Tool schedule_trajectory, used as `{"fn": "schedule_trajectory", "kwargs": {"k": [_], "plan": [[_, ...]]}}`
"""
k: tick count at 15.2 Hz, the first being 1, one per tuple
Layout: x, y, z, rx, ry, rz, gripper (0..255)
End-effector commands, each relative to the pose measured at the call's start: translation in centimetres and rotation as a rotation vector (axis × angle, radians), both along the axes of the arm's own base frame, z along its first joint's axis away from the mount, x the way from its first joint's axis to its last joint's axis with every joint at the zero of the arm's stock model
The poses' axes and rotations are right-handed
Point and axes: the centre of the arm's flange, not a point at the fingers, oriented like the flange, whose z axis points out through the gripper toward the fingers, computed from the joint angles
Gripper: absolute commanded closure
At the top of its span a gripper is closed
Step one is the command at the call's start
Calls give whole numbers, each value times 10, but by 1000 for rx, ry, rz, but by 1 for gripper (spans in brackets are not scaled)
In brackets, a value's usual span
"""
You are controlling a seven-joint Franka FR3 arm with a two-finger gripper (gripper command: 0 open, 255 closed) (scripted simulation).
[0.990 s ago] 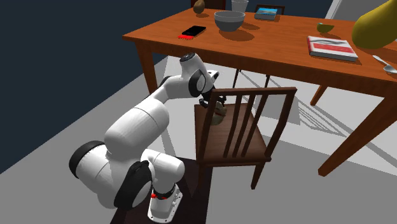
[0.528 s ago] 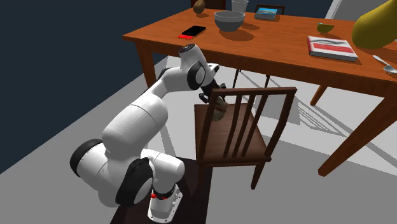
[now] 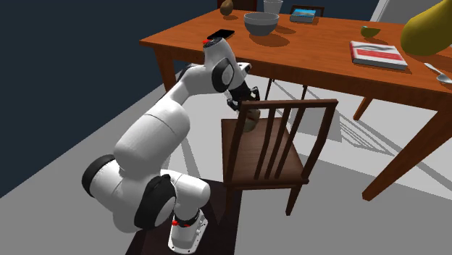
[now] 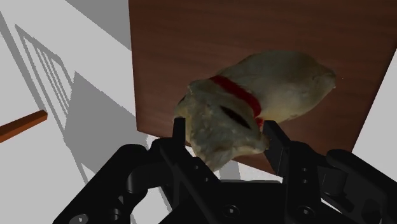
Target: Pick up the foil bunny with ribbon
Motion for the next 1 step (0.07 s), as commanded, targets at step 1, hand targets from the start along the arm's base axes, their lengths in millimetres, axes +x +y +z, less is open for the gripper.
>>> {"fn": "schedule_trajectory", "kwargs": {"k": [1], "plan": [[-1,1,3,0,0,0,255]]}}
